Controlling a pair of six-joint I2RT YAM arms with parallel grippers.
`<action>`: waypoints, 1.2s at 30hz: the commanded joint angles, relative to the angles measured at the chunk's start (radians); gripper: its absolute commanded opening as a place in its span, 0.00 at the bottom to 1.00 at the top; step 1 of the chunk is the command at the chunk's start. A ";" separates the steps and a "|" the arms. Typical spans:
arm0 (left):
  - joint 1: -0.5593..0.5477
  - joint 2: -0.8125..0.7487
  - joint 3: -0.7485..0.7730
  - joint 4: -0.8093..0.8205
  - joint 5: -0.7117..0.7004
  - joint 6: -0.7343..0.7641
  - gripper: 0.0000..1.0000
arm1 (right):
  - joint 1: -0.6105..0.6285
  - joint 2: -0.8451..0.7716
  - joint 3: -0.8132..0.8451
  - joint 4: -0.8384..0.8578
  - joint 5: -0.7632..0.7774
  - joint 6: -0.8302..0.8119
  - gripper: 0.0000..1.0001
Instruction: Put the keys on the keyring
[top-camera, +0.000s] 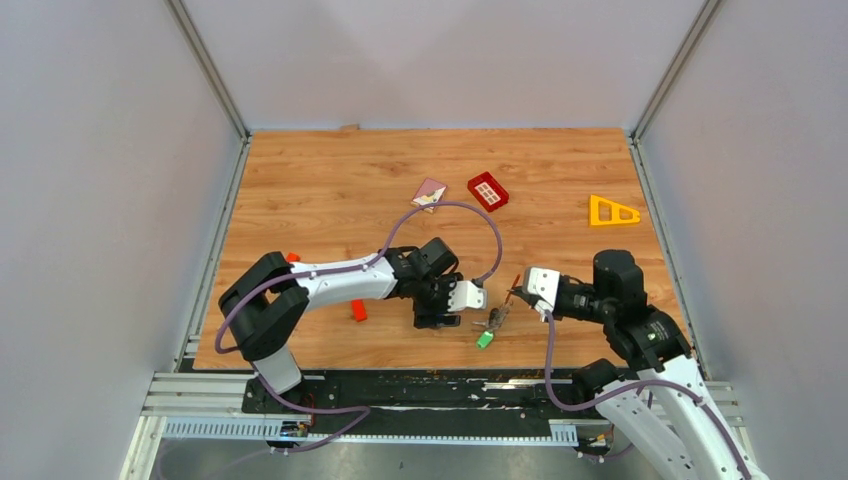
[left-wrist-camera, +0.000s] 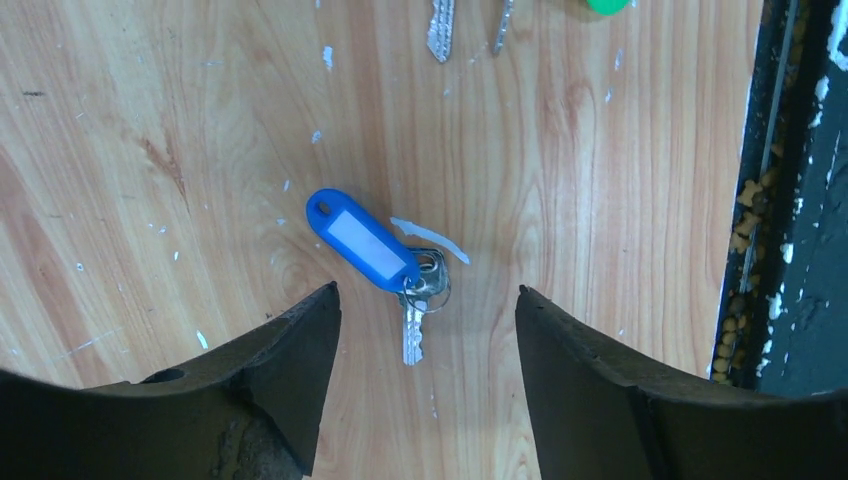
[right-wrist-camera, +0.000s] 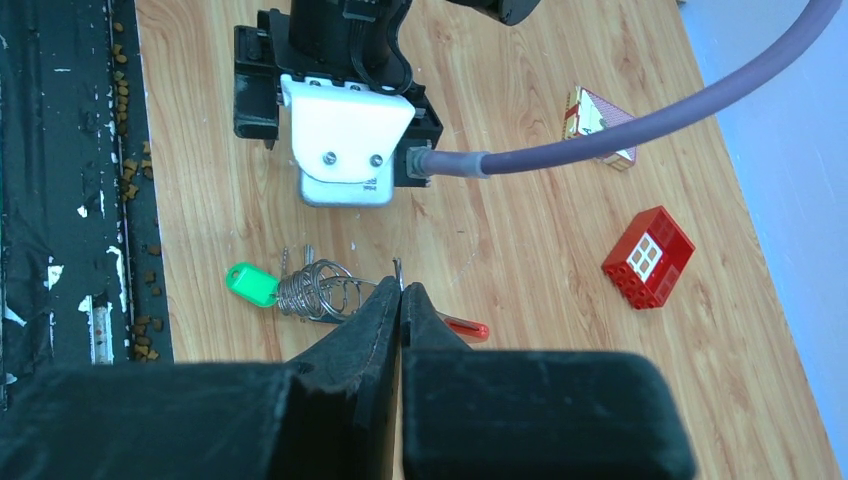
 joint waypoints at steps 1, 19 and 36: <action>-0.010 0.035 0.039 0.049 -0.005 -0.090 0.73 | -0.014 -0.030 0.036 -0.002 0.003 -0.010 0.00; -0.006 0.047 0.020 0.096 -0.169 -0.112 0.19 | -0.031 -0.049 0.023 -0.008 -0.001 -0.012 0.00; 0.074 -0.044 -0.004 0.027 -0.154 -0.014 0.00 | -0.030 -0.031 0.023 0.005 -0.007 -0.015 0.00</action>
